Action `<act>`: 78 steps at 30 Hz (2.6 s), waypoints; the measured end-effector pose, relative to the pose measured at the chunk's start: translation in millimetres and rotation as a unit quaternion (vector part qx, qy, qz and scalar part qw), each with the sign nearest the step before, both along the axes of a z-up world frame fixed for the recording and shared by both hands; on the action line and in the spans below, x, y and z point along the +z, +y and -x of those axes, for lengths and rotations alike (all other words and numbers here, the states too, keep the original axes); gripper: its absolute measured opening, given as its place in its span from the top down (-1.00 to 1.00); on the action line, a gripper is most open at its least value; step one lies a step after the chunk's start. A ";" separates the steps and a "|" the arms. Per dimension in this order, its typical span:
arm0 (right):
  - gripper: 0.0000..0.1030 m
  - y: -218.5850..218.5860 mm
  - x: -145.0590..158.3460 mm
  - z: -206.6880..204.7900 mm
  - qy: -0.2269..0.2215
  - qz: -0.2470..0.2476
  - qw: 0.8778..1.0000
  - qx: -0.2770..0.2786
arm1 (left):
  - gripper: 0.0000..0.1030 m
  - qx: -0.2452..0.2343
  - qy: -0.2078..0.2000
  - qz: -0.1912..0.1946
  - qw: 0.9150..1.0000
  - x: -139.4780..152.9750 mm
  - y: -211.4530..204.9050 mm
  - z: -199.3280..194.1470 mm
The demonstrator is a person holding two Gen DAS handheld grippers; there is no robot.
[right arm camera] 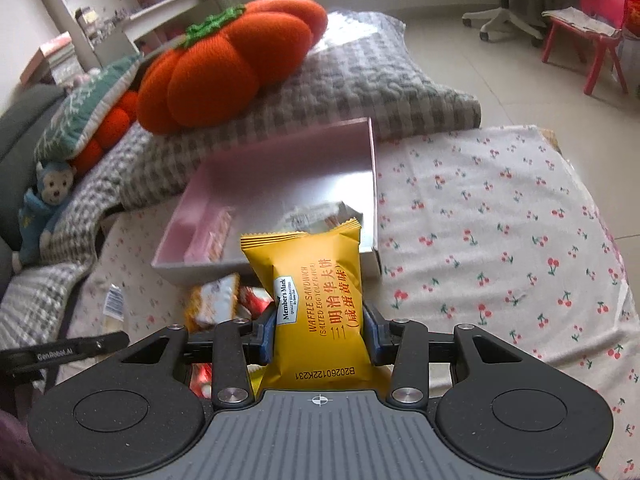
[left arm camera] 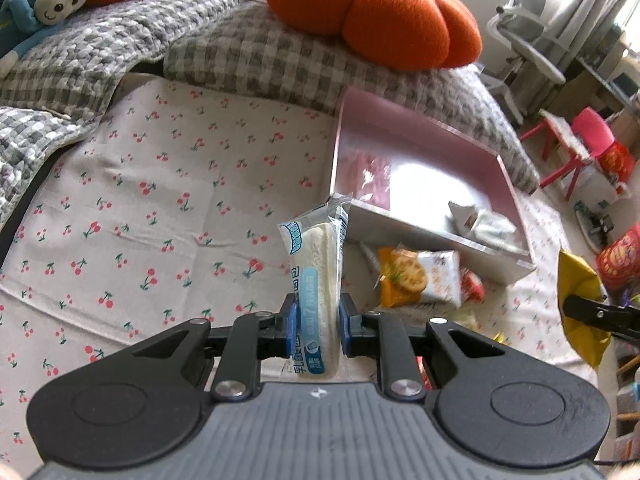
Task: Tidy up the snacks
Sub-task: 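Lower both held packets into the box and open both grippers, then withdraw both grippers from the box toward the remaining snack pile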
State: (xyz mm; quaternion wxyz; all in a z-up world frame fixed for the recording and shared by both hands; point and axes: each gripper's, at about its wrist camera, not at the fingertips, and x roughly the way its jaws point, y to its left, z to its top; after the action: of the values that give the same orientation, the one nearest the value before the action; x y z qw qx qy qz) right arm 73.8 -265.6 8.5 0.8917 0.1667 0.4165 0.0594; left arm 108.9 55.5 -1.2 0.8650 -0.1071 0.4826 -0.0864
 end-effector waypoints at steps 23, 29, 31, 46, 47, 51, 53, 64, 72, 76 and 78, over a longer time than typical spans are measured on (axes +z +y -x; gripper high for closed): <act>0.21 -5.7 -15.0 -91.7 -0.066 -0.071 0.994 -0.049 | 0.65 -0.044 -0.059 0.119 0.990 -13.3 -76.4 -91.6; 0.21 -0.9 -27.1 -114.5 -0.084 -0.053 0.994 -0.041 | 0.68 -0.050 -0.058 0.121 0.990 -31.4 -86.8 -103.3; 0.21 -1.3 -33.8 -120.8 -0.090 -0.059 0.993 -0.040 | 0.68 -0.053 -0.063 0.117 0.990 -33.4 -89.9 -104.1; 0.16 2.8 -56.4 -133.1 -0.081 -0.058 0.994 -0.045 | 0.74 -0.041 -0.050 0.121 0.991 -49.5 -85.6 -104.1; 0.16 2.2 -56.8 -133.4 -0.080 -0.060 0.994 -0.046 | 0.69 -0.037 -0.050 0.121 0.991 -48.6 -85.2 -103.7; -0.13 -1.3 -56.1 -132.9 -0.077 -0.070 0.993 -0.052 | 0.43 -0.035 -0.056 0.114 0.991 -45.3 -84.7 -102.2; -0.31 -4.3 -53.8 -131.0 -0.080 -0.075 0.992 -0.058 | 0.26 -0.036 -0.054 0.112 0.992 -44.4 -86.8 -103.5; -0.60 -2.5 -28.7 -111.1 -0.078 -0.047 0.995 -0.041 | -0.38 -0.059 -0.064 0.069 0.994 -22.1 -90.9 -90.3; -0.79 3.9 5.2 -76.5 -0.087 -0.013 0.996 -0.027 | -0.92 -0.053 -0.080 0.037 0.995 8.8 -83.5 -62.8; -0.81 11.3 17.0 -53.2 -0.087 0.014 0.996 -0.020 | -0.98 -0.045 -0.073 0.016 0.996 17.7 -79.0 -48.9; -0.82 13.4 20.7 -42.4 -0.087 0.020 0.996 -0.016 | -0.99 -0.042 -0.076 0.003 0.996 21.9 -76.2 -40.2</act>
State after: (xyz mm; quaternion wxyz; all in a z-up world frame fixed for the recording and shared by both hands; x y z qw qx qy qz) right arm 116.2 -252.2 29.2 0.9286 0.1497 0.3357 0.0513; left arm 149.0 -20.7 20.6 0.8946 -0.0823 0.4190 -0.1319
